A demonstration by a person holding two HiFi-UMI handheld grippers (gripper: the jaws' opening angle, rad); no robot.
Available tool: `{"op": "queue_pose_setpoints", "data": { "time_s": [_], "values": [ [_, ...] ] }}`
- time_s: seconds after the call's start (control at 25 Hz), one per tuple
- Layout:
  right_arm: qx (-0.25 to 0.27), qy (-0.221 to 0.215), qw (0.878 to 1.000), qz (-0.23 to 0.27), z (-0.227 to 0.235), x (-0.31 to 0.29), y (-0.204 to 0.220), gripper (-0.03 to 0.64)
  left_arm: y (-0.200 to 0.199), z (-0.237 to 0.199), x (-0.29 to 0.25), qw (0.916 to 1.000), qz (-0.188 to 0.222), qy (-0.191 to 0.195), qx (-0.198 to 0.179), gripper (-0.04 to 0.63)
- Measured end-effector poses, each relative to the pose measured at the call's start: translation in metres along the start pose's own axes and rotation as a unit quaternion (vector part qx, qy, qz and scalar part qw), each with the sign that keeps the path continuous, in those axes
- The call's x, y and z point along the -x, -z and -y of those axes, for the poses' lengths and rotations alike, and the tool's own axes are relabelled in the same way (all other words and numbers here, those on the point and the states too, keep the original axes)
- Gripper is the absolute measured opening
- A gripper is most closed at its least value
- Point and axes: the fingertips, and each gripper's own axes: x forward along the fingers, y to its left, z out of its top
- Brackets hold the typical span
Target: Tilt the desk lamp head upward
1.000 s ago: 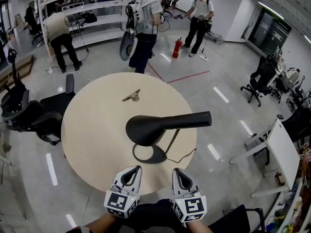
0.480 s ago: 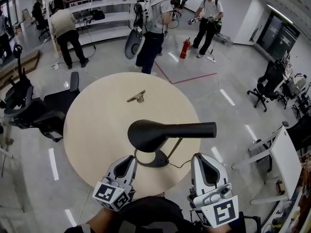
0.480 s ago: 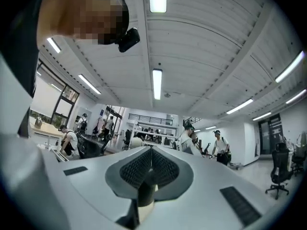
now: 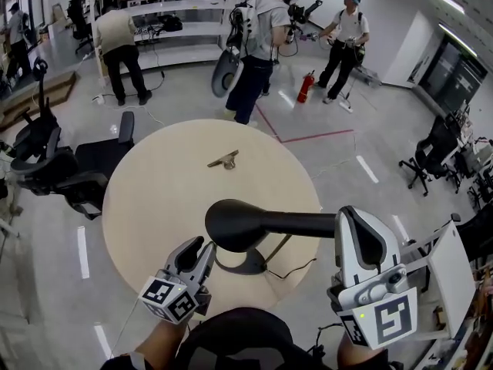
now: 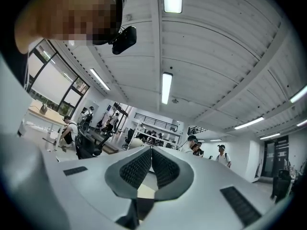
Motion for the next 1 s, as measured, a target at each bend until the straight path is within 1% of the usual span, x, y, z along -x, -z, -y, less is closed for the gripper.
{"op": "queue_pose_setpoints", "data": {
  "time_s": [0.12,0.24,0.48,0.6,0.8,1.0],
  "values": [
    [0.008,0.001,1.0,-0.001,0.014,-0.009,-0.004,0.017,0.003,0.0,-0.004,0.9995,0.002,0.01,0.029,0.156],
    [0.017,0.002,1.0,-0.01,0.023,-0.02,0.0,0.017,0.009,-0.004,-0.009,0.9981,0.002,0.027,0.056,0.156],
    [0.017,-0.006,0.999,-0.032,0.036,-0.035,0.015,0.017,0.021,-0.014,-0.015,0.9963,0.005,0.025,0.082,0.156],
    [0.015,-0.013,0.999,-0.043,0.037,-0.04,0.022,0.017,0.024,-0.016,-0.017,0.9944,0.008,0.033,0.1,0.157],
    [0.01,-0.018,0.998,-0.056,0.039,-0.045,0.031,0.017,0.029,-0.017,-0.02,0.9893,0.017,0.06,0.132,0.157],
    [0.01,-0.019,0.998,-0.065,0.044,-0.045,0.037,0.017,0.031,-0.019,-0.021,0.9816,0.03,0.083,0.17,0.169]
  ]
}}
